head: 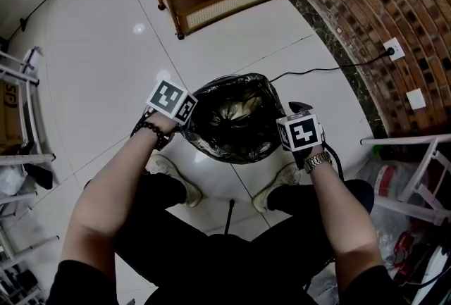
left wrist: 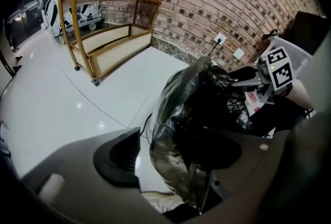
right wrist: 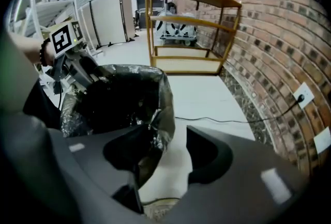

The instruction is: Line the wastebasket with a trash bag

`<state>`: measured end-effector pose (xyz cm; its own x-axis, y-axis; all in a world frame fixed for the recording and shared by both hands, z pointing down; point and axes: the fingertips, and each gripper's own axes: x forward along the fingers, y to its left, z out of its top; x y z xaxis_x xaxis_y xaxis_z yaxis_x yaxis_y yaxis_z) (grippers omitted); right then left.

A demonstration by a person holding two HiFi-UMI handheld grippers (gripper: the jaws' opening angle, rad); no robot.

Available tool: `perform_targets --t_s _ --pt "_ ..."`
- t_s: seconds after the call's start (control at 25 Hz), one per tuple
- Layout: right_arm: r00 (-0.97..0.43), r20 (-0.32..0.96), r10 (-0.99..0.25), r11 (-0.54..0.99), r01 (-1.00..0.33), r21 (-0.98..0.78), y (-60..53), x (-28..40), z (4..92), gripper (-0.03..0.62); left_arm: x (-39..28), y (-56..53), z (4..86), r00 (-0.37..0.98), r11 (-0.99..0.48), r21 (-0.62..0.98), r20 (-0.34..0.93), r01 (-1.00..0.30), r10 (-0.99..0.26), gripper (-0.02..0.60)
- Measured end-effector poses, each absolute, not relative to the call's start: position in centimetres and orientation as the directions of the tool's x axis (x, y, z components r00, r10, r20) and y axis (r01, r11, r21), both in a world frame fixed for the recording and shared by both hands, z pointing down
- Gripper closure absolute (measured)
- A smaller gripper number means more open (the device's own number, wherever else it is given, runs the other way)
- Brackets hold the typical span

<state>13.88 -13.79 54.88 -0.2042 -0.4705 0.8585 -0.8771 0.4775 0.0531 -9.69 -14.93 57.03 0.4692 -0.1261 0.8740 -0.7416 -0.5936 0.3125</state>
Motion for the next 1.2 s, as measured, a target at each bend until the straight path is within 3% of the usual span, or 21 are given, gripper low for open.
perform_targets --t_s 0.24,0.4,0.52,0.6,0.72,0.8,0.96,1.04,1.12,1.2 --pt "-0.255 0.81 -0.528 0.515 -0.855 0.066 -15.6 13.0 52.1 0.362 -8.8 -15.7 54.5 0.471 -0.636 0.267 0.865 -0.724 -0.173 0.232" --pt "-0.303 0.82 -0.486 0.62 -0.78 0.079 -17.6 10.4 51.5 0.362 -8.8 -16.8 53.6 0.445 -0.648 0.196 0.862 -0.736 -0.244 0.352" --pt "-0.299 0.844 -0.446 0.661 -0.745 0.085 -18.8 9.7 52.7 0.363 -9.0 -17.3 54.2 0.438 -0.641 0.188 0.862 -0.744 -0.256 0.388" --pt "-0.283 0.844 -0.456 0.662 -0.742 0.108 -19.7 9.8 53.0 0.458 -9.5 -17.4 54.2 0.42 -0.636 0.169 0.868 -0.753 -0.266 0.425" --pt "-0.254 0.827 -0.502 0.627 -0.765 0.146 -21.1 10.4 52.9 0.588 -10.4 -17.9 54.1 0.381 -0.627 0.12 0.874 -0.77 -0.3 0.53" --pt "-0.255 0.807 -0.532 0.621 -0.766 0.168 -21.5 10.5 52.5 0.591 -10.7 -18.4 53.9 0.374 -0.627 0.1 0.87 -0.772 -0.322 0.58" --pt "-0.263 0.773 -0.577 0.612 -0.766 0.197 -21.9 10.5 51.8 0.591 -10.6 -18.9 53.8 0.374 -0.643 0.074 0.861 -0.762 -0.344 0.568" --pt "-0.261 0.784 -0.563 0.618 -0.763 0.189 -22.0 10.7 52.5 0.566 -10.1 -18.7 54.4 0.387 -0.649 0.101 0.867 -0.754 -0.314 0.445" --pt "-0.27 0.81 -0.521 0.629 -0.763 0.15 -21.7 10.7 53.6 0.452 -9.1 -18.4 54.8 0.426 -0.658 0.151 0.86 -0.737 -0.28 0.318" --pt "-0.283 0.829 -0.482 0.636 -0.764 0.11 -21.2 10.7 54.3 0.413 -8.1 -18.4 54.9 0.47 -0.668 0.19 0.841 -0.72 -0.268 0.276"
